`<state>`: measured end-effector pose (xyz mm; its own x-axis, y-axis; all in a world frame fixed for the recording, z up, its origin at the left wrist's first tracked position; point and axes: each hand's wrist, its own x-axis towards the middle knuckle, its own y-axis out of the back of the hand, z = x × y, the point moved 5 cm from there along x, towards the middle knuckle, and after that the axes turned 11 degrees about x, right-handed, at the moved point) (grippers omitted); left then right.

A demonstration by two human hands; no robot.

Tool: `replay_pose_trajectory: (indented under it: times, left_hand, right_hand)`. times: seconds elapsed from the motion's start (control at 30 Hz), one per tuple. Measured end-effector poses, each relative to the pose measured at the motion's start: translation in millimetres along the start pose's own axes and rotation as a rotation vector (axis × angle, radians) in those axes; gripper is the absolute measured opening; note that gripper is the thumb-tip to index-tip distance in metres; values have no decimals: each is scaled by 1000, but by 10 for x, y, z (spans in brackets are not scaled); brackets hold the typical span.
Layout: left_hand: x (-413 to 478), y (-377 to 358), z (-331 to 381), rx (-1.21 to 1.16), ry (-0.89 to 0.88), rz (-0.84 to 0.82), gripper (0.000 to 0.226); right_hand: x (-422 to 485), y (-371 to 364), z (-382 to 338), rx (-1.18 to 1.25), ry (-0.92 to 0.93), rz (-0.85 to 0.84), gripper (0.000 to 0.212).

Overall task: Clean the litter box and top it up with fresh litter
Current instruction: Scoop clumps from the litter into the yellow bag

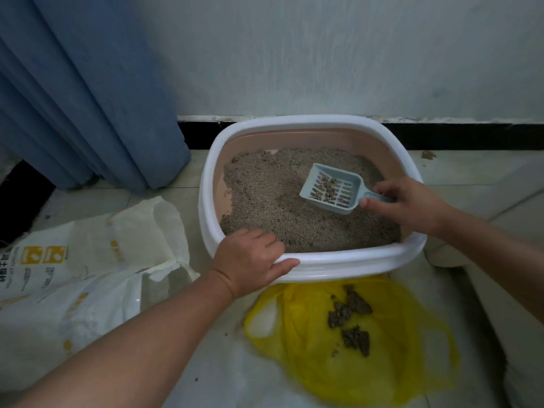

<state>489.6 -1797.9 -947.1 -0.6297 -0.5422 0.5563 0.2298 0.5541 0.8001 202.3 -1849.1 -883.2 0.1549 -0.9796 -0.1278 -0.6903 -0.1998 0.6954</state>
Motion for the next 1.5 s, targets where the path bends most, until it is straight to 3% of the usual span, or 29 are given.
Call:
replay_pose_trajectory:
  times: [0.37,0.47,0.57,0.7,0.83,1.0,1.17,1.33,1.5]
  left_hand:
    - [-4,33,22,-31,-27,-44,52]
    - [-28,107,59,-82,56,-75,46]
    - [-176,219,167,-146,154,-109,33]
    - [-355,292,353,-94,177,-199,58]
    - [-340,382,494,-81,117,-260,69]
    - [-150,465,438,-177,191,-228,48]
    - [8,417,320,-274,288,-193,15]
    - [18,373,319,-260,300,-192,18]
    - [23,424,342,-237,320,-191,14]
  right_hand:
    - [-767,-60,10,52,35,162,39]
    - [-1050,-69,-19,65,62,174,43]
    - [-1361,-178,27,82,72,96,47]
    - [-1738,-397,188,31,61,20,50]
    - [-2007,-635,422,-120,-50,-148,65]
    - [-2126,-826,564,-99,-165,-264,48]
    - [-2134,-851,558,72,-276,-234,57]
    - [-2111,-812,589,74,-285,-190,57]
    - [-2107,-699,545,-68,-148,-55,56]
